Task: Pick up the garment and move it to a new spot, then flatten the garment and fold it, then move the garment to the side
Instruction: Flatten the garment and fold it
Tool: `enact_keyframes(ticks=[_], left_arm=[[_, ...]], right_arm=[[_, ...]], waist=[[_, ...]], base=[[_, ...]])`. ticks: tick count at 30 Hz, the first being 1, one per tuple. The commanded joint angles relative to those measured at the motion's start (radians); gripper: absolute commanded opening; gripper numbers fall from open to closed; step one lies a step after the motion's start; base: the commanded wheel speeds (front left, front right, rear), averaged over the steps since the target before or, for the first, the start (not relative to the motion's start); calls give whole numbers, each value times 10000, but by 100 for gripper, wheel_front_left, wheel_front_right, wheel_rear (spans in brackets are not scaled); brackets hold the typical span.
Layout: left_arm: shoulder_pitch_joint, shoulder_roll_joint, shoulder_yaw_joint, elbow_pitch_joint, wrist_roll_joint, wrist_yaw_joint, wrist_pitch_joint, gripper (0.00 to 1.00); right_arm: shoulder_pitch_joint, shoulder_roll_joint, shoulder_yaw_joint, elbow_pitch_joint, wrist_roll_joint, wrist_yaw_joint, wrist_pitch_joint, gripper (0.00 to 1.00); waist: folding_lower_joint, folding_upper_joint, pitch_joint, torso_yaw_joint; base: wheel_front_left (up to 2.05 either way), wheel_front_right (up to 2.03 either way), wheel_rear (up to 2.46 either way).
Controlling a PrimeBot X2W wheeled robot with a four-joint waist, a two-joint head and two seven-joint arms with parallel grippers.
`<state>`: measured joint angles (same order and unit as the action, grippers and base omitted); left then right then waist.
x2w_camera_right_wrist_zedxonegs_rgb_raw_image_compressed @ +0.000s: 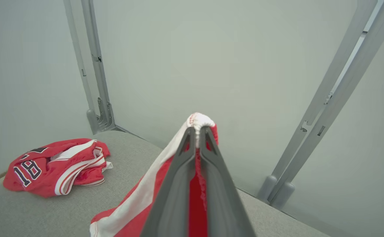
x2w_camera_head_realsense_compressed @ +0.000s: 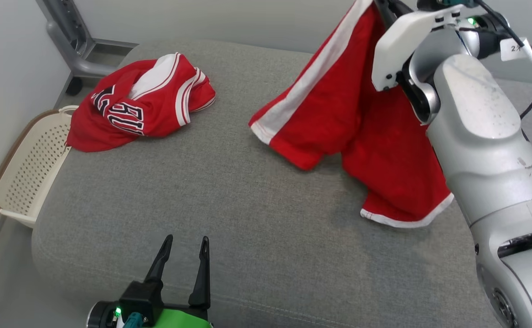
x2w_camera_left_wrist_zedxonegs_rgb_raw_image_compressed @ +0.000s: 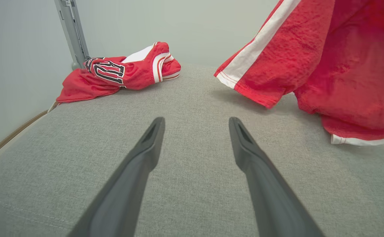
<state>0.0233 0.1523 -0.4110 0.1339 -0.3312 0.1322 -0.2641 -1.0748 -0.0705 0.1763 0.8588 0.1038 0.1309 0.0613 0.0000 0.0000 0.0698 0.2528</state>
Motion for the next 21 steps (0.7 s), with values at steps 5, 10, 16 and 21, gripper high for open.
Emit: enact_keyframes(ticks=[5,10,16,21], left_arm=[[-161,-79,129,16,170,-85,-15,100],[-106,-149,216,38,247,-118,-15,100],[3,-191,360,59,278,-153,-15,100],[12,-221,397,98,342,-201,-15,100]], right_arm=[[-1261,115,435,418,0,-3,-1262,0],[-2058,14,810,712,-234,-3,-2561,0],[-1830,-451,1586,1427,28,-3,-2735,0],[-1286,-1154,1668,2210,92,-8,-2483,0]], waist=[[0,0,177,311],[0,0,174,285],[0,0,211,-11],[0,0,198,-392]], base=[[0,0,0],[0,0,0],[0,0,0],[0,0,0]])
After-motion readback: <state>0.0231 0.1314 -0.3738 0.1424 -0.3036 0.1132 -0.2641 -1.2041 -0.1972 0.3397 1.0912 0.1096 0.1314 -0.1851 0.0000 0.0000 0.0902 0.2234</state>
